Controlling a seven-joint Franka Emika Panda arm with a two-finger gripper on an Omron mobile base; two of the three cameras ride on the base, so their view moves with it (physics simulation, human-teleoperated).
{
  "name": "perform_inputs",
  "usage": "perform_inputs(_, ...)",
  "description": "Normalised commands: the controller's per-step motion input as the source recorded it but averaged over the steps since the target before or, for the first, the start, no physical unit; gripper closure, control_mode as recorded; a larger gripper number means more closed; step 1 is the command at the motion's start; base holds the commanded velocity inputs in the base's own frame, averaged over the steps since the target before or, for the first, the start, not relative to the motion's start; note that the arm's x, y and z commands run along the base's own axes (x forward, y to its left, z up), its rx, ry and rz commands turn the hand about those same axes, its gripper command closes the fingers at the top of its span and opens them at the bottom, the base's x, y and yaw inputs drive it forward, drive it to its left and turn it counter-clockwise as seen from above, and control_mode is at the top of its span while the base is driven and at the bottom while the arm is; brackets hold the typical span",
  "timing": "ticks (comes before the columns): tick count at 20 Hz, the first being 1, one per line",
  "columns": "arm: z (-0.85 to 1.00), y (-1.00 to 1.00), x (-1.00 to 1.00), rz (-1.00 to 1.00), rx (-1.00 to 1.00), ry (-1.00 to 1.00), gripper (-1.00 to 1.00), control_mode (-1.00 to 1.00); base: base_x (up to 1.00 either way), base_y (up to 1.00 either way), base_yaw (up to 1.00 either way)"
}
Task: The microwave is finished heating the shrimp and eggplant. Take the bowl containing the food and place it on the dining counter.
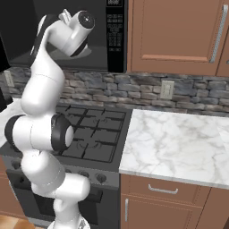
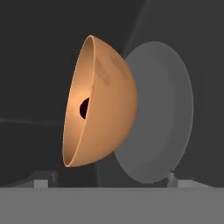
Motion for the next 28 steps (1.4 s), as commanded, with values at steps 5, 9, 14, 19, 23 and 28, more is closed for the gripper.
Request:
perform_inputs(5,-0.02,0.11,0.49,-0.01,0.00,0.04,-1.00,-1.00,0.00,0.00,0.00)
perform_inputs(9,-0.04,0.14,0.48,-0.01,0.00,0.04,-1.00,-1.00,0.00,0.00,0.00)
perform_inputs(14,-0.10,0.13,0.35,-0.01,0.00,0.05,-1.00,-1.00,0.00,0.00,0.00)
perform_inputs(19,-0.18,0.04,0.14,0.00,0.00,0.05,-1.00,-1.00,0.00,0.00,0.00)
perform_inputs(23,-0.17,0.07,0.13,0.00,0.00,0.03,-1.00,-1.00,0.00,0.00,0.00)
perform_inputs(28,-0.16,0.14,0.14,0.00,0.00,0.00,-1.00,-1.00,0.00,0.00,0.00)
